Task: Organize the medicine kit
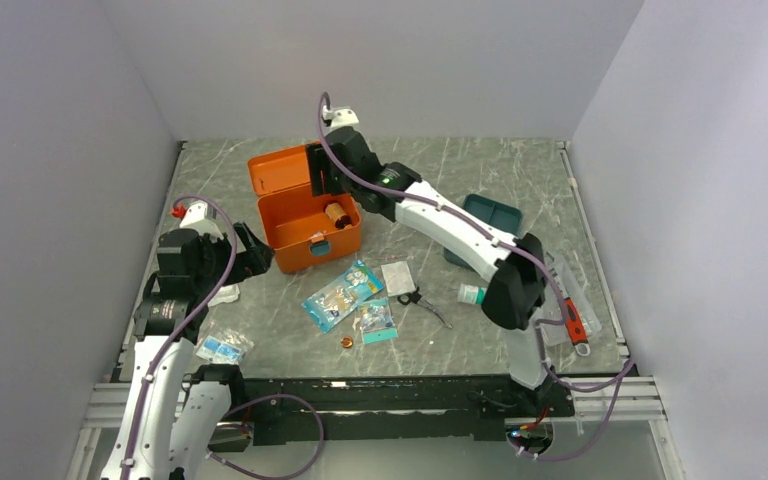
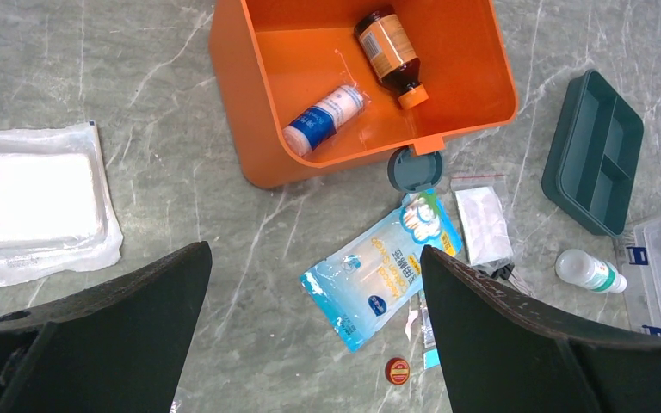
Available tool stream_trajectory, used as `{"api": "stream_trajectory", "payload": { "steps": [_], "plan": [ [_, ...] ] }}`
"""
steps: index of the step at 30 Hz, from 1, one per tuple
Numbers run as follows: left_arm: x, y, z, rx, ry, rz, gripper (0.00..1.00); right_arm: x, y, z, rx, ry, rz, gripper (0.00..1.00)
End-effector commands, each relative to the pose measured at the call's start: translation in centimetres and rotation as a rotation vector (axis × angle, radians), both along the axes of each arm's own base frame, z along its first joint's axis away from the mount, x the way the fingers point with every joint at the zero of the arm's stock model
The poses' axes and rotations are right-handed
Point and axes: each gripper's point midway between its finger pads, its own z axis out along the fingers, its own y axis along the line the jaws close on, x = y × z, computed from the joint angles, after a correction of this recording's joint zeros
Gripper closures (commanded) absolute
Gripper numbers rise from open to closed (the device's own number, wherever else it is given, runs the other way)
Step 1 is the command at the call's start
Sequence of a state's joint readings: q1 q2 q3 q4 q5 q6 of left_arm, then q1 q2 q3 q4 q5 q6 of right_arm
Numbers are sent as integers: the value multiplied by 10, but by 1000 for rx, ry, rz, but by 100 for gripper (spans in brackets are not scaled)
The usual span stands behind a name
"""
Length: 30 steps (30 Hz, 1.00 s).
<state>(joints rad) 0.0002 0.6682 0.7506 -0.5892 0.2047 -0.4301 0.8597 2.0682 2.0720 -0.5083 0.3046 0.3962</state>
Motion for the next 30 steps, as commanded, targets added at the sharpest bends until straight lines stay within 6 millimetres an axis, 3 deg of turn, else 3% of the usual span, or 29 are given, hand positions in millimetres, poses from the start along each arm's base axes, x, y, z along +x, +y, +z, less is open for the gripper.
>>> {"api": "stream_trajectory", "payload": {
  "steps": [1,11,14,16,20,22,30],
  "plan": [
    [4,0,7,14,-30,-11,2,-18,-12,46,59,-117,71,33],
    [4,3,7,25,-24,4,1,-60,-65,56,94,-143,77,22],
    [4,4,7,29,-23,8,1,-72,-86,50,139,-123,35,16],
    [4,5,7,31,-25,11,1,-79,-109,56,211,-105,-44,1],
    [4,6,7,35,-23,16,1,-98,-136,52,295,-109,-13,0],
    [4,6,7,38,-24,18,1,-103,-148,47,321,-113,-19,0],
    [5,7,6,41,-21,23,1,-119,-170,-19,208,42,-18,1]
  ]
}}
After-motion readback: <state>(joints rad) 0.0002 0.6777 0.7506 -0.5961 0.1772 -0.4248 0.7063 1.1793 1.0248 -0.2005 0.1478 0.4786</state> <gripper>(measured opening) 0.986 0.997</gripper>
